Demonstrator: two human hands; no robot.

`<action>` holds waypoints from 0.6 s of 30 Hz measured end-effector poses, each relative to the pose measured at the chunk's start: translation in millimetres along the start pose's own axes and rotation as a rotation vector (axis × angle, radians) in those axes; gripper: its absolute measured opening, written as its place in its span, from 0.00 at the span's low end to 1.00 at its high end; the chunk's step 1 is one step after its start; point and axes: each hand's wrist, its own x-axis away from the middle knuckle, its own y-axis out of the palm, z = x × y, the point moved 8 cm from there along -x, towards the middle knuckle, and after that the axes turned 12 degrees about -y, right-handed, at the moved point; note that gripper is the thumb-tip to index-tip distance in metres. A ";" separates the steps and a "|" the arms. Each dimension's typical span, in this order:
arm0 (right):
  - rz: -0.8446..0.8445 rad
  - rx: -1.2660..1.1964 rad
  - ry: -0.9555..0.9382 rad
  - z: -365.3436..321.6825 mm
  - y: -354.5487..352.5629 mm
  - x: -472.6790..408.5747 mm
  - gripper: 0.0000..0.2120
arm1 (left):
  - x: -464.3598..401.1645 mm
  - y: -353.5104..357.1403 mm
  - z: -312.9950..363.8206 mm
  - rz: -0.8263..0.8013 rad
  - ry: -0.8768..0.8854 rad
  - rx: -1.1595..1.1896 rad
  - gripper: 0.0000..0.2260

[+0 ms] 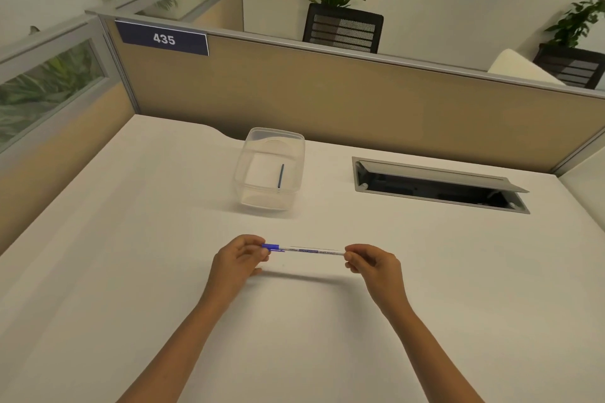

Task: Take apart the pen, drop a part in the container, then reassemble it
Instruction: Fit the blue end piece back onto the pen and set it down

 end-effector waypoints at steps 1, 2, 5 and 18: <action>-0.013 0.026 0.006 7.3 1.5 -1.0 0.09 | -3.9 -1.1 -0.1 0.026 0.030 -0.075 0.06; -0.027 0.057 0.008 12.9 3.1 -0.9 0.08 | -6.0 -2.5 0.7 0.060 0.073 -0.161 0.07; -0.060 0.184 -0.042 18.4 8.0 0.4 0.09 | -5.6 -4.1 3.8 0.160 0.217 -0.400 0.06; -0.010 0.637 -0.257 48.0 26.7 -3.1 0.06 | -29.8 6.5 -22.0 0.317 0.395 -0.800 0.06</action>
